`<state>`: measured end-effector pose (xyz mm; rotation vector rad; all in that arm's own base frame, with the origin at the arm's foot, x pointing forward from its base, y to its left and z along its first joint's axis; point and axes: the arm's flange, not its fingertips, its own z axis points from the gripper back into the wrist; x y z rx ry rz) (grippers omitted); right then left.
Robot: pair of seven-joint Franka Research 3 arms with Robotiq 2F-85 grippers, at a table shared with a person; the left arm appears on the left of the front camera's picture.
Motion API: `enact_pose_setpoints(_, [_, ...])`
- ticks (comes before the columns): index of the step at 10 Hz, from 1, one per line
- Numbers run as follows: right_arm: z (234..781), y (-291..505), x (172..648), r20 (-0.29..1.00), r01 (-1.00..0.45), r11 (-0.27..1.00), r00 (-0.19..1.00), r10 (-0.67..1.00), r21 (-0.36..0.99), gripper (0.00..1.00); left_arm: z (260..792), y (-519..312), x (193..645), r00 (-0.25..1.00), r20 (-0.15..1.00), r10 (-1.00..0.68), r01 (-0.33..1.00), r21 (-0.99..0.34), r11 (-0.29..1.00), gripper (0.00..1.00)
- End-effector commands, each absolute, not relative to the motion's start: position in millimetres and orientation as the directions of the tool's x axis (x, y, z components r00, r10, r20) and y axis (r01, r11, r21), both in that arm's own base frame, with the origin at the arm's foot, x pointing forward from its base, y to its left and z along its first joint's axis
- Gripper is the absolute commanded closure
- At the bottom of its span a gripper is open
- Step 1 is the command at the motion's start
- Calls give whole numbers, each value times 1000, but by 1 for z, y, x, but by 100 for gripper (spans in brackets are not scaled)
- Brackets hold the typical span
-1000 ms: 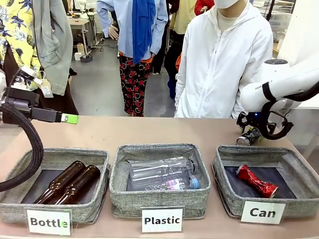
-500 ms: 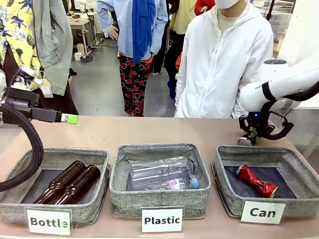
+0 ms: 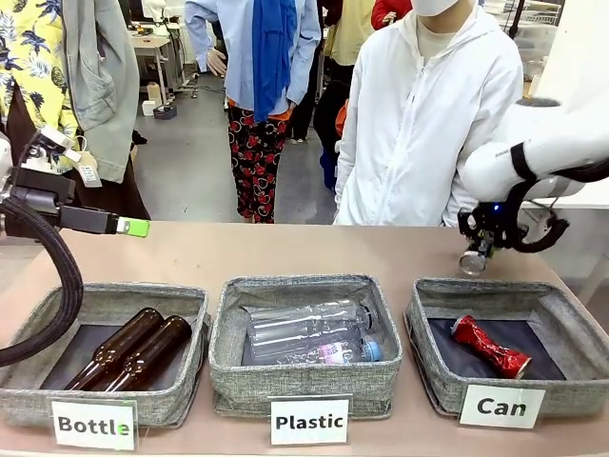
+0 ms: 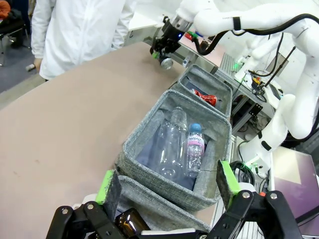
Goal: Sort the can waste into the basket.
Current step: Pick up the can waste from the table and place it in the right Fabric basket.
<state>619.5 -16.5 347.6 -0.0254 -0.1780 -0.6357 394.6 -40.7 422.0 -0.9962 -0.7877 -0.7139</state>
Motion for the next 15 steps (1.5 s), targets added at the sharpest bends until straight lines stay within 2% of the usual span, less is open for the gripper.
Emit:
enact_pose_setpoints(1, [416,-22,561,239,265,946,922,-305,188,100,424,-38,393,523,836,-165,820,-442,363,0])
enact_pose_setpoints(2, [438,-17,531,268,11,983,961,-60,181,100,424,-38,393,523,836,-165,820,-442,363,0])
enact_pose_setpoints(3, [449,-7,499,260,-268,944,941,215,190,100,424,-38,393,523,836,-165,820,-442,363,0])
enact_pose_setpoints(4, [450,-1,475,255,-511,836,851,459,199,100,424,-38,393,523,836,-165,820,-442,363,0])
enact_pose_setpoints(5, [447,2,455,256,-672,716,737,625,188,100,424,-38,393,523,836,-165,820,-442,363,0])
enact_pose_setpoints(6, [443,2,437,257,-808,564,588,767,169,100,424,-38,393,523,836,-165,820,-442,363,0])
enact_pose_setpoints(7, [436,-3,419,252,-922,355,384,888,153,100,424,-38,393,523,836,-165,820,-442,363,0])
enact_pose_setpoints(8, [431,-7,410,241,-968,206,236,941,145,100,424,-38,393,523,836,-165,820,-442,363,0])
enact_pose_setpoints(10, [422,-12,404,205,-996,35,50,978,78,100,424,-38,393,523,836,-165,820,-442,363,0])
enact_pose_setpoints(13, [417,-13,404,215,-995,-90,-80,973,34,100,424,-38,393,523,836,-165,820,-442,363,0])
enact_pose_setpoints(15, [414,-14,404,206,-993,-121,-117,972,8,100,424,-38,393,523,836,-165,820,-442,363,0])
